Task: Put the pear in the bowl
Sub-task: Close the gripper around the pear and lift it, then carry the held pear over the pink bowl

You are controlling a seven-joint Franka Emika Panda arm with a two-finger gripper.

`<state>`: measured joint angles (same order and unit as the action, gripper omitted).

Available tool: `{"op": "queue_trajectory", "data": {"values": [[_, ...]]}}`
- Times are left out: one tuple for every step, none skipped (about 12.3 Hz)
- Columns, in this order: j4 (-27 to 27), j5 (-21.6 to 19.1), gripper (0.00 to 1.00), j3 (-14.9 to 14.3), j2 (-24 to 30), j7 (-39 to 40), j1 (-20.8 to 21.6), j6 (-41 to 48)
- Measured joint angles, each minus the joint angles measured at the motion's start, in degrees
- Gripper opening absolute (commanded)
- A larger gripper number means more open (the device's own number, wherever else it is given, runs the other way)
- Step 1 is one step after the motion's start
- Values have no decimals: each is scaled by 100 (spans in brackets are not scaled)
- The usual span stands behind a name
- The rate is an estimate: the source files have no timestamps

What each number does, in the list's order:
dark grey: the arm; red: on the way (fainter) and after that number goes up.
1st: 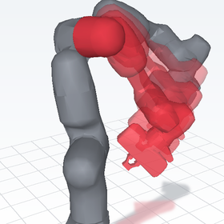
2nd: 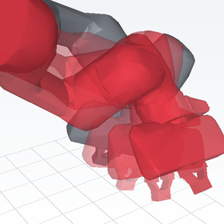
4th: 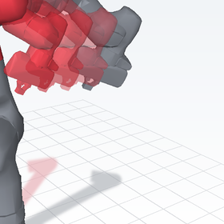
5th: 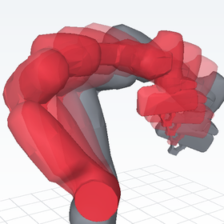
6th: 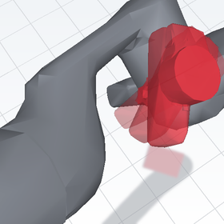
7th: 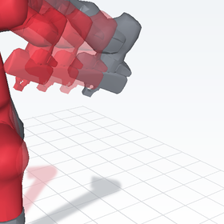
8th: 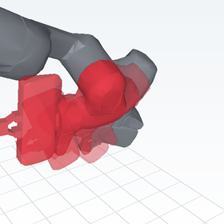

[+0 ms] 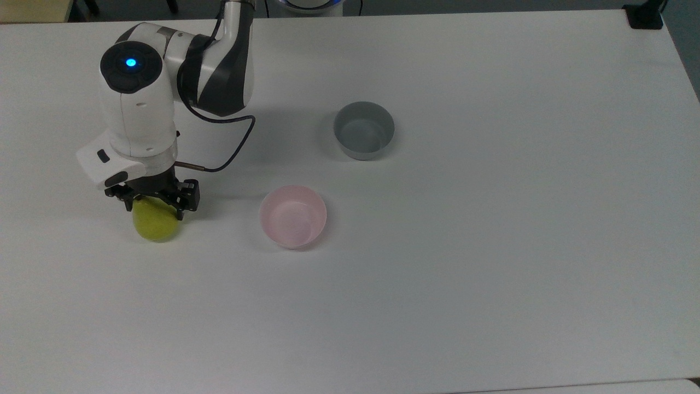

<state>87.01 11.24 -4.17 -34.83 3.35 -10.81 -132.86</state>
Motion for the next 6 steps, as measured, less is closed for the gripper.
{"op": "queue_trajectory", "data": {"values": [[-9,10,48,0,5,0,-1,-3],[-10,11,47,0,5,0,-5,-3],[-10,11,47,0,5,1,-8,-4],[-10,11,47,0,5,1,-11,-4],[-10,11,47,0,5,1,-13,-4],[-10,11,47,0,5,1,-14,-4]]}}
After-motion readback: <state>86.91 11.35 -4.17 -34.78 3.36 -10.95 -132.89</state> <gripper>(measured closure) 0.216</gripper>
